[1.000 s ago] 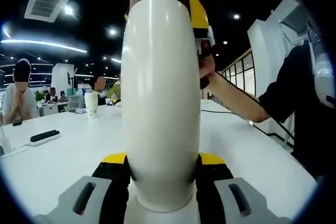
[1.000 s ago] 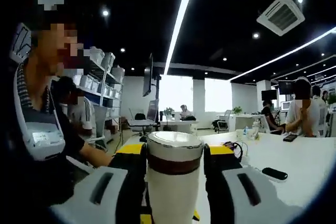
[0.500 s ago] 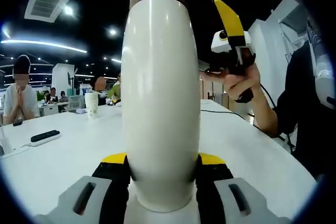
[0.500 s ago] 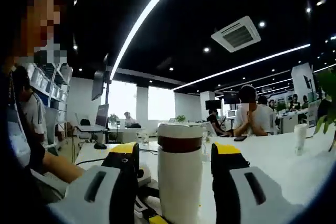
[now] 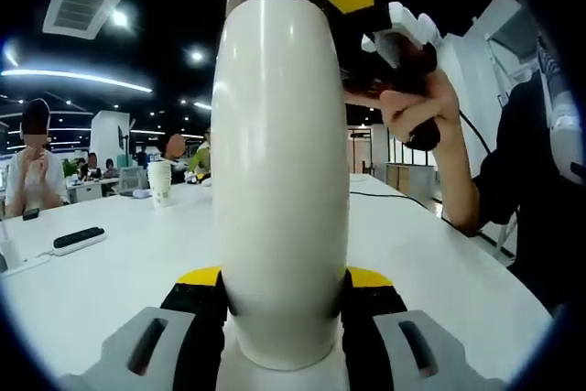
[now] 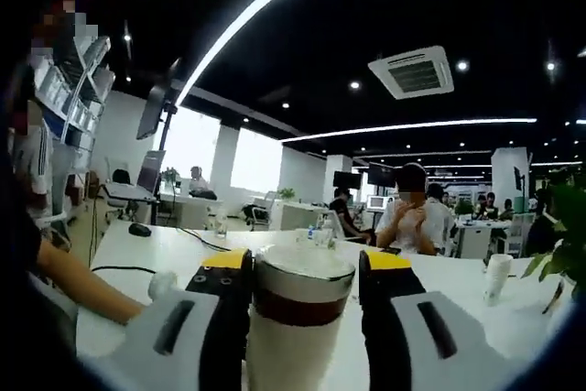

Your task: Grasp the water cup twist off the cup lid place the cup lid on the table

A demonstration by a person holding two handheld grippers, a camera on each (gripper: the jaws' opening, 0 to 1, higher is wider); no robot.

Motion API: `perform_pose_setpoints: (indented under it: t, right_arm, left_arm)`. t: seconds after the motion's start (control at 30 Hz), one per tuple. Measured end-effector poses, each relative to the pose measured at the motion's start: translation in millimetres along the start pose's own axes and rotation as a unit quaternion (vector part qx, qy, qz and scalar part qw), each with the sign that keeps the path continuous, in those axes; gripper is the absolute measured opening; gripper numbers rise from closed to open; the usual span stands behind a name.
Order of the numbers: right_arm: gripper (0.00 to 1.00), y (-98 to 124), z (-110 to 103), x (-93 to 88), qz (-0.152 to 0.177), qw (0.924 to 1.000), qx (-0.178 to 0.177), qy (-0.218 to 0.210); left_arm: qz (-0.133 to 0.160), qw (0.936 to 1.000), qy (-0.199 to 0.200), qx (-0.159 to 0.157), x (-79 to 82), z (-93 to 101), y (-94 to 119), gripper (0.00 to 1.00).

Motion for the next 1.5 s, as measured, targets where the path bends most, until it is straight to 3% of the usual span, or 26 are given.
perform_pose_setpoints:
  t: [0.13, 0.27, 0.4, 0.57, 0.67, 0.8, 0.93, 1.0, 1.13, 1.23, 1.3, 1.33, 1.4, 1.5]
  right_arm:
    - [0.47, -0.8, 5.0, 0.4, 0.006, 0.9995, 0.029, -0.007]
    - [0.47, -1.7, 7.0, 0.3, 0.024, 0.9943, 0.103, -0.008]
    - [0.47, -3.7, 12.9, -2.0, 0.041, 0.9788, 0.199, -0.026]
    - [0.47, -8.6, 16.6, -5.0, 0.065, 0.9520, 0.298, -0.021]
    - [0.47, -13.0, 19.7, -6.9, 0.064, 0.9445, 0.321, -0.031]
    - [0.47, -13.6, 17.5, -7.0, 0.068, 0.9412, 0.330, -0.028]
    - [0.47, -11.3, 14.4, -7.5, 0.071, 0.9444, 0.319, -0.034]
    - [0.48, -10.3, 13.3, -11.4, 0.058, 0.9492, 0.306, -0.043]
    - [0.63, -4.1, 12.9, -14.6, 0.051, 0.9601, 0.262, -0.085]
    - [0.63, 4.6, 13.2, -9.4, 0.065, 0.9722, 0.201, -0.102]
    - [0.63, 12.4, 12.7, -5.8, 0.066, 0.9842, 0.133, -0.097]
    - [0.63, 17.4, 10.8, -3.7, 0.065, 0.9899, 0.081, -0.097]
    - [0.62, 26.1, 4.2, -2.2, 0.053, 0.9946, 0.018, -0.088]
    - [0.59, 30.5, -5.6, -1.5, 0.041, 0.9971, -0.033, -0.054]
  left_arm:
    - [0.000, 1.0000, 0.000, 0.000, 0.1, 0.2, 0.0, 0.50]
    - [0.001, 1.0000, -0.001, -0.002, 0.5, -1.6, 0.1, 0.50]
    - [0.001, 1.0000, -0.002, -0.002, 0.4, -3.5, 0.6, 0.50]
    - [0.002, 1.0000, -0.003, -0.002, 0.4, -1.2, -0.1, 0.50]
    - [0.001, 1.0000, -0.001, -0.002, 0.2, -3.4, 0.4, 0.50]
    - [0.001, 1.0000, 0.001, -0.001, 0.0, -3.5, 0.6, 0.50]
    - [0.001, 1.0000, 0.000, -0.002, 0.0, -2.4, 0.4, 0.50]
    - [0.001, 1.0000, 0.001, -0.002, -0.1, -2.1, 0.5, 0.50]
    - [0.001, 1.0000, 0.001, -0.001, -0.2, -0.9, 0.6, 0.50]
    - [0.001, 1.0000, 0.001, -0.001, -0.3, -0.3, 0.4, 0.50]
    - [0.001, 1.0000, 0.000, -0.001, -0.3, 0.1, 0.2, 0.50]
    - [0.001, 1.0000, 0.001, -0.001, -0.3, -0.3, -0.1, 0.50]
    - [0.001, 1.0000, 0.001, -0.001, -0.2, -1.2, -0.2, 0.50]
    - [0.001, 1.0000, 0.001, -0.001, -0.2, -1.2, -0.1, 0.50]
Point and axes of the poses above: the point that each gripper's makers call its tool centre point, and the gripper's own axes: y roughly backward along the fingers, z roughly to its right, x roughly out of its top, the point moved 5 cm from there along y, roughly backward along the fingers, and after that the axes turned 9 degrees about y, right-handed, at the moved point
